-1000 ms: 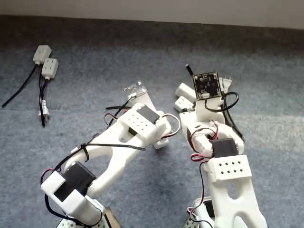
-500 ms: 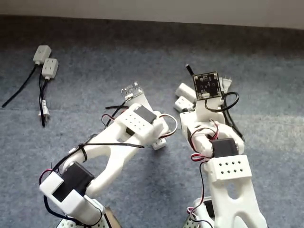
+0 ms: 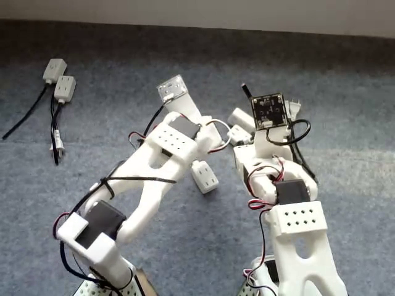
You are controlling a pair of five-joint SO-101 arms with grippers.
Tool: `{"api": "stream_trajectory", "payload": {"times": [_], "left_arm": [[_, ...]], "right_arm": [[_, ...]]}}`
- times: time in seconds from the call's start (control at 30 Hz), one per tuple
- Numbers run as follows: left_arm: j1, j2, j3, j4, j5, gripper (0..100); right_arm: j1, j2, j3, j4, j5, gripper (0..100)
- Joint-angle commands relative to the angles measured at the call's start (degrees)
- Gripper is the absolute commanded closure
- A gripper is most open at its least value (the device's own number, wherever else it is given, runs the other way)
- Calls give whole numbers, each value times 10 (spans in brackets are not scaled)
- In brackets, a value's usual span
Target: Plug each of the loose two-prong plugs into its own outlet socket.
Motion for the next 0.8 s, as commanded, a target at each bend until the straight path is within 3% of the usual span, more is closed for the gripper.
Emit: {"api": "stream_trajectory", "payload": {"times": [0.0, 0.1, 0.3, 0.77], "left_arm": [[-25, 89, -41, -75, -11, 950], [-44, 175, -116, -55, -39, 950], [-85, 258, -262, 96, -43, 954], [-151, 283, -287, 272, -47, 954]], "right_arm": [[5, -14, -2, -14, 8, 991], [5, -14, -2, -14, 8, 991], [4, -14, -1, -14, 8, 991], [3, -14, -1, -14, 8, 991]]}}
